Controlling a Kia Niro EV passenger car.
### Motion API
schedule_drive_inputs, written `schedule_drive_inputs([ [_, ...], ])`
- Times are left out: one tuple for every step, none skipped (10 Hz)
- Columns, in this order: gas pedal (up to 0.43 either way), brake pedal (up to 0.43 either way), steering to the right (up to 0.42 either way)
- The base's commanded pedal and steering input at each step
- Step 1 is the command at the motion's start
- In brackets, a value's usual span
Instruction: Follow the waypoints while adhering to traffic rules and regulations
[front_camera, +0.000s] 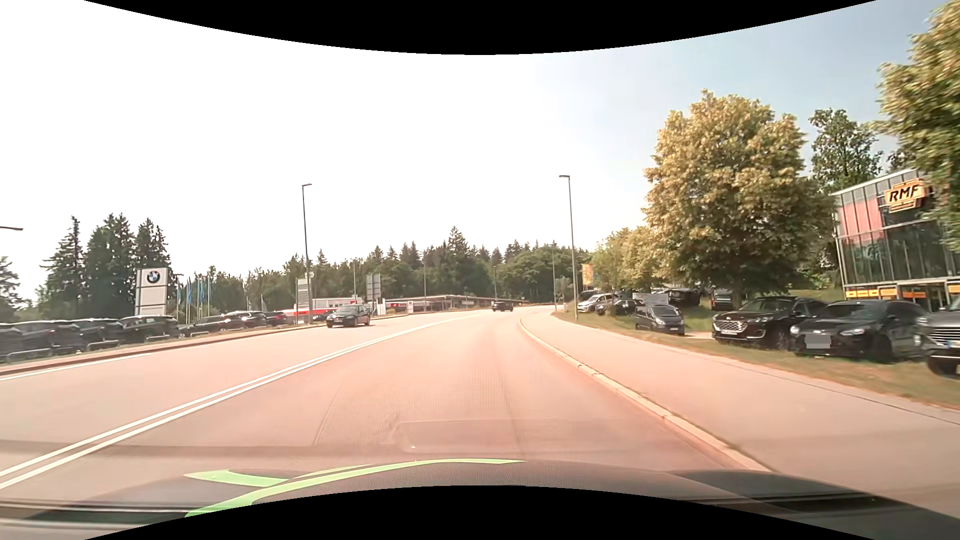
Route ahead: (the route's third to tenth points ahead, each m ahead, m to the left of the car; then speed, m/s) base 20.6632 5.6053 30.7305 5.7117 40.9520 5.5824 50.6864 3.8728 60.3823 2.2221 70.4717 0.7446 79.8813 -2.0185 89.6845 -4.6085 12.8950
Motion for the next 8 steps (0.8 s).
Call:
schedule_drive_inputs([
  [0.000,0.000,0.005],
  [0.000,0.000,0.005],
  [0.000,0.000,0.004],
  [0.000,0.000,0.004],
  [0.000,0.000,0.003],
  [0.000,0.000,0.002],
  [0.000,0.000,0.003],
  [0.000,0.000,0.002],
])
